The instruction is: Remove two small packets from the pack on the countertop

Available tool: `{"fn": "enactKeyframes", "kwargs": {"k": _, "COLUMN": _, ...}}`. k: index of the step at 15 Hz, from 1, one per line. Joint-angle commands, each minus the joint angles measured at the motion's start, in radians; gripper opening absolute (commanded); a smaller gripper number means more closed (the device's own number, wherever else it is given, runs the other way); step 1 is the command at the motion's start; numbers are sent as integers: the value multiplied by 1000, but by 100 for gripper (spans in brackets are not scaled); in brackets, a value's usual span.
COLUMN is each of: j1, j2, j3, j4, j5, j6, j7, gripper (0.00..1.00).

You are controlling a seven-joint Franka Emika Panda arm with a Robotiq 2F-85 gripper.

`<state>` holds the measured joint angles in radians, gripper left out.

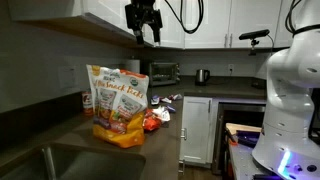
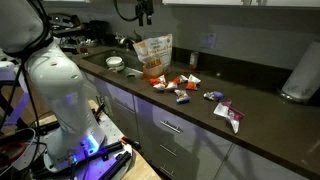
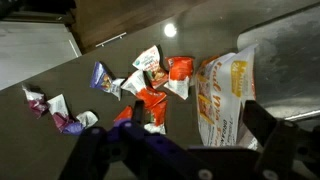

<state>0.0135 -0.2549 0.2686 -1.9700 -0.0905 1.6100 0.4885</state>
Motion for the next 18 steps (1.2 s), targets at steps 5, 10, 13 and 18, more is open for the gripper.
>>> {"fn": "enactKeyframes", "kwargs": {"k": 5, "j1": 29, "j2": 13, "j3": -30, "j4": 6, "j5": -6, "j6": 4, "j7": -7, "gripper": 100}}
{"fn": "enactKeyframes", "kwargs": {"k": 10, "j1": 52, "j2": 39, "j3": -67, "j4": 1, "j5": 4, "j6": 75, "j7": -132, "gripper": 100}}
{"fn": "enactKeyframes", "kwargs": {"k": 13, "j1": 66, "j2": 33, "j3": -95, "j4": -27, "j5": 32, "j6": 145, "j7": -242, "gripper": 100}}
{"fn": "enactKeyframes", "kwargs": {"k": 18, "j1": 87, "j2": -3, "j3": -137, "j4": -70, "j5": 102, "j6": 169, "j7": -441, "gripper": 100}}
